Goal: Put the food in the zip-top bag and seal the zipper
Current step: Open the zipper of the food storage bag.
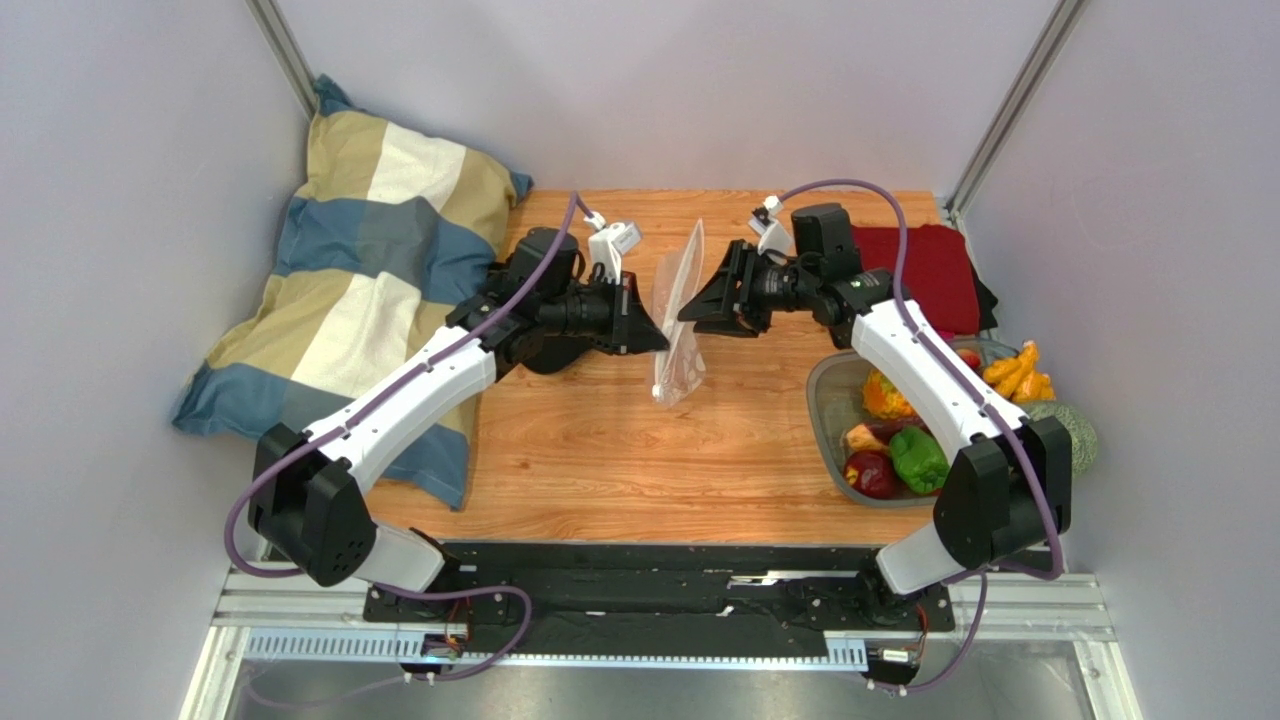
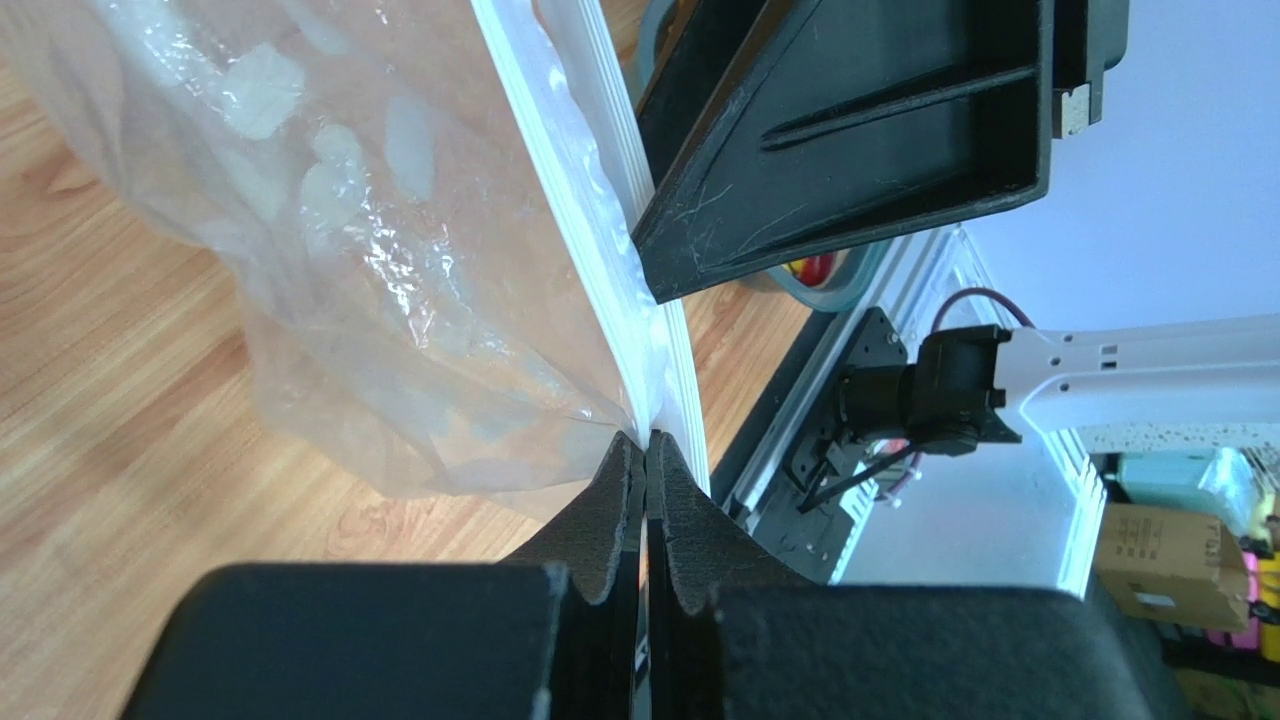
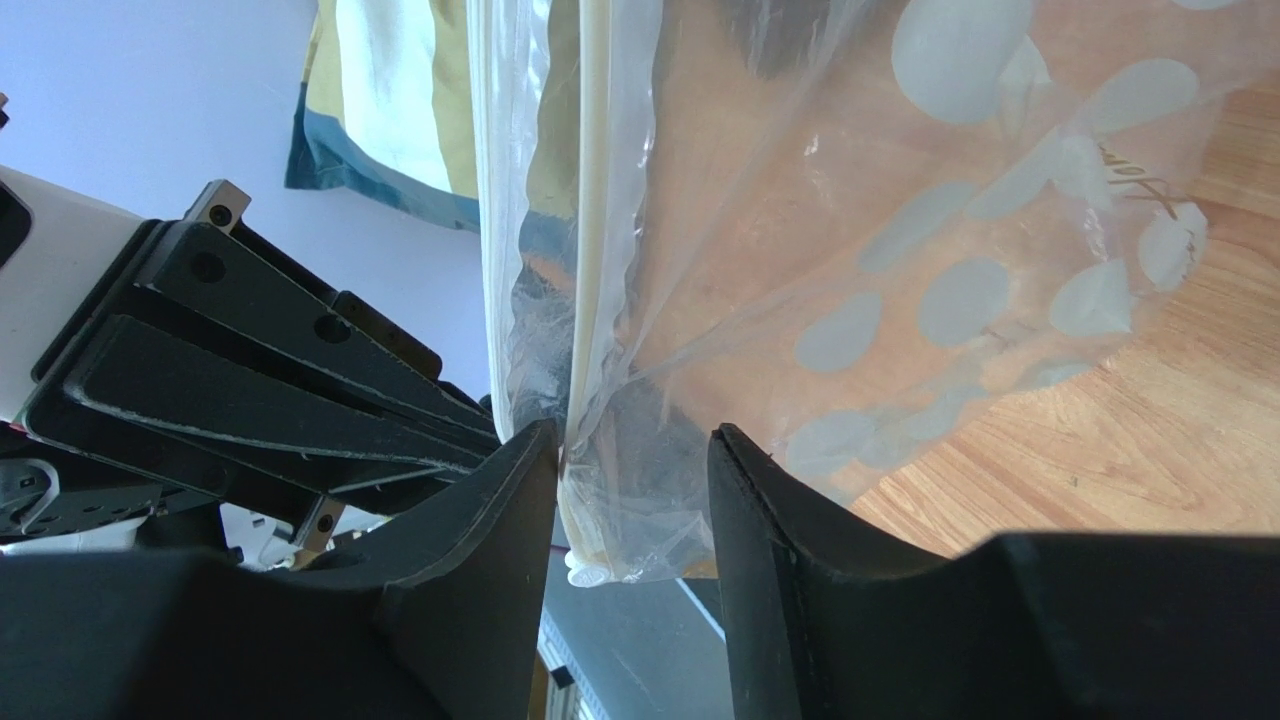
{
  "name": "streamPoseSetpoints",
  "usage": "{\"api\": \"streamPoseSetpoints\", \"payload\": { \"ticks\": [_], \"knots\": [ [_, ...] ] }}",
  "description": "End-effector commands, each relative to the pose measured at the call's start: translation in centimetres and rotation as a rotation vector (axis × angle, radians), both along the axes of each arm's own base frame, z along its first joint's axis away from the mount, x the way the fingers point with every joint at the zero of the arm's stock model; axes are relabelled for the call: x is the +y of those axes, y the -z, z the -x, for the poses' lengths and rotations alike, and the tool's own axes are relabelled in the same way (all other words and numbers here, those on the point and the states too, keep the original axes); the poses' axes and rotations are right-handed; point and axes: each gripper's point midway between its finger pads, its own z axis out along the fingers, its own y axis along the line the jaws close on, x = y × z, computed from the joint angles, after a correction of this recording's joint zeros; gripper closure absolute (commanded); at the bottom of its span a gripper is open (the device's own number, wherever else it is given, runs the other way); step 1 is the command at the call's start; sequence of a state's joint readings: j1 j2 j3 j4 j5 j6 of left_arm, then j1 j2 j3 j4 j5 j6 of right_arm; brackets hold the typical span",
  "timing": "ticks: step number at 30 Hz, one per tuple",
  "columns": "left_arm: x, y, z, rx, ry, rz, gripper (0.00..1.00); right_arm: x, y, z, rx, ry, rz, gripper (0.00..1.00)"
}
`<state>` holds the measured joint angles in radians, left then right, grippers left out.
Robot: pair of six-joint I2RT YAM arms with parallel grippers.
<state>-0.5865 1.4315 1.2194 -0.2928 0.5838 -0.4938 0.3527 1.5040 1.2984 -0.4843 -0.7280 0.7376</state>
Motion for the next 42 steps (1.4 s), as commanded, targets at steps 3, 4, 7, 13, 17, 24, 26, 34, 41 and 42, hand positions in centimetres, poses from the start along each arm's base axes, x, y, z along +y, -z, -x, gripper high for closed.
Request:
{"api": "streamPoseSetpoints", "payload": {
  "ticks": [3, 4, 7, 13, 17, 24, 26, 34, 41, 42],
  "knots": [
    [-0.1, -1.6, 0.3, -0.033, 0.022, 0.028, 1.00, 0.3, 0.0, -0.4, -0.039, -0.025, -0.004, 0.58],
    [0.0, -1.3, 0.4, -0.044, 0.034, 0.008, 1.00, 0.3, -0.1, -0.4, -0.034, -0.024, -0.003, 0.57],
    [0.1, -0.5, 0.6, -0.051, 0.049, -0.043, 1.00, 0.6, 0.0, -0.8, -0.027, -0.026, -0.008, 0.48],
    [0.1, 0.7, 1.0, -0.041, 0.074, -0.107, 1.00, 2.6, 0.4, -1.4, 0.014, -0.057, -0.029, 0.54],
    [1.0, 0.3, 0.5, -0.067, 0.043, -0.166, 1.00, 2.8, 1.2, -1.0, 0.039, -0.086, -0.024, 0.87],
    [9.2, -2.2, -3.7, -0.221, -0.262, -0.391, 1.00, -0.9, 3.5, 1.2, 0.030, -0.101, 0.148, 1.00],
    [11.9, -2.8, -4.7, -0.271, -0.358, -0.503, 1.00, -1.7, 4.5, 1.7, 0.021, -0.112, 0.191, 1.00],
    [11.0, -2.9, -4.7, -0.286, -0.258, -0.522, 0.94, -1.6, 5.0, 3.5, 0.053, -0.152, 0.160, 1.00],
    [7.6, -1.6, -2.6, -0.139, -0.132, -0.384, 0.40, 0.3, 4.2, 4.1, 0.122, -0.129, 0.087, 1.00],
    [7.5, -1.5, -2.4, -0.128, -0.127, -0.377, 0.39, 0.3, 4.4, 3.8, 0.147, -0.094, 0.086, 1.00]
  ]
}}
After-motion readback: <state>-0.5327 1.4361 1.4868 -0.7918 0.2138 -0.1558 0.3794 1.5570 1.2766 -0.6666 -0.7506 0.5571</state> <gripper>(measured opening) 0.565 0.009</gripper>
